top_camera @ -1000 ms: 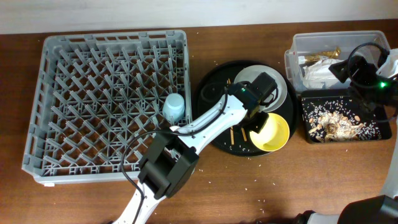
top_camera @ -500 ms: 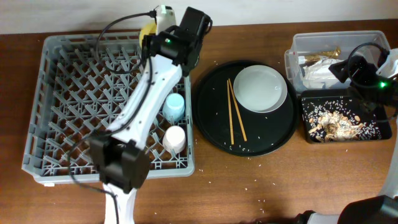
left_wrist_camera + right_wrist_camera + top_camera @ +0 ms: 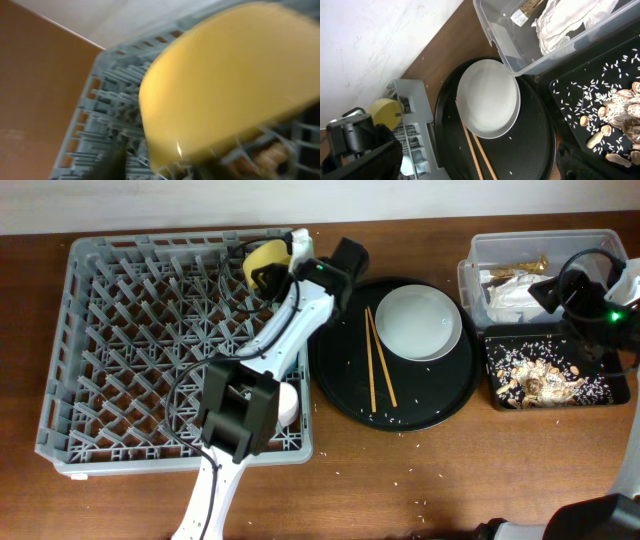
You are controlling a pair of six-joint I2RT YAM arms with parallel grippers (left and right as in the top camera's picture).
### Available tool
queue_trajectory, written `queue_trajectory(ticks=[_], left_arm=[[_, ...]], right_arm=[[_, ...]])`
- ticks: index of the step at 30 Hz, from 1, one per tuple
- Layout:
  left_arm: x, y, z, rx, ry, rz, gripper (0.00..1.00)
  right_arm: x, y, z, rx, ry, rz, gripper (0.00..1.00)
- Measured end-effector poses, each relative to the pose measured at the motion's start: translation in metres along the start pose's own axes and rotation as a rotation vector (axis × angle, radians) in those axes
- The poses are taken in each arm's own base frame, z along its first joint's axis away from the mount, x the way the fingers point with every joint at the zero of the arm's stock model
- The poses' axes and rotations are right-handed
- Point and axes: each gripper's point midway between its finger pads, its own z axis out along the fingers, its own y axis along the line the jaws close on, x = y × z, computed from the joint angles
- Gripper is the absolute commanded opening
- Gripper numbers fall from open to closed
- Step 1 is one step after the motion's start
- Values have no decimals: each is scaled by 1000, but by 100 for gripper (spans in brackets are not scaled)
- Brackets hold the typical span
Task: Sort waste into correct bins and load items into the dishwasher rack
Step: 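Grasp the white plate with the left gripper and stand it in the rack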
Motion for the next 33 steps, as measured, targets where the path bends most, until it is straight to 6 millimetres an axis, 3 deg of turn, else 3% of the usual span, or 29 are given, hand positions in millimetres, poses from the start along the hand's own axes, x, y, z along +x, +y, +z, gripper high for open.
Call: queue_trajectory(ticks=[4,6,9,11,13,16,19,21,26,28,29,33], left_arm=[[16,-28,-25,178,69,106,71],[4,-31,-43,326,101,67,77],[-28,-40,-96,687,103,-31,78],[-39,-74,-144,1034,102,-31,75],[-35,-95,-161,1162,118,-31,72],[-24,-138,-161,1225,156,-68,71],[14,-204,-164,1244,211,-15,70],[33,-227,-167,1223,215,25,57],[35,-237,-159,1192,217,-11,27],[37,-241,-155,1176,220,-20,5],[36,-241,-154,1174,221,-27,1],[29,-240,-154,1183,219,-59,1]], right_arm=[[0,0,0,0,0,0,98],[0,0,0,0,0,0,98],[0,0,0,0,0,-1,98],[0,0,0,0,0,0,98],[0,0,0,0,1,1,98],[0,0,0,0,1,0,99],[0,0,0,0,1,0,98],[0,-1,0,4,0,0,98],[-1,-3,0,18,-4,1,99],[-1,-3,0,18,-4,1,98],[-1,-3,0,18,-4,1,99],[-1,-3,0,18,-4,1,98]])
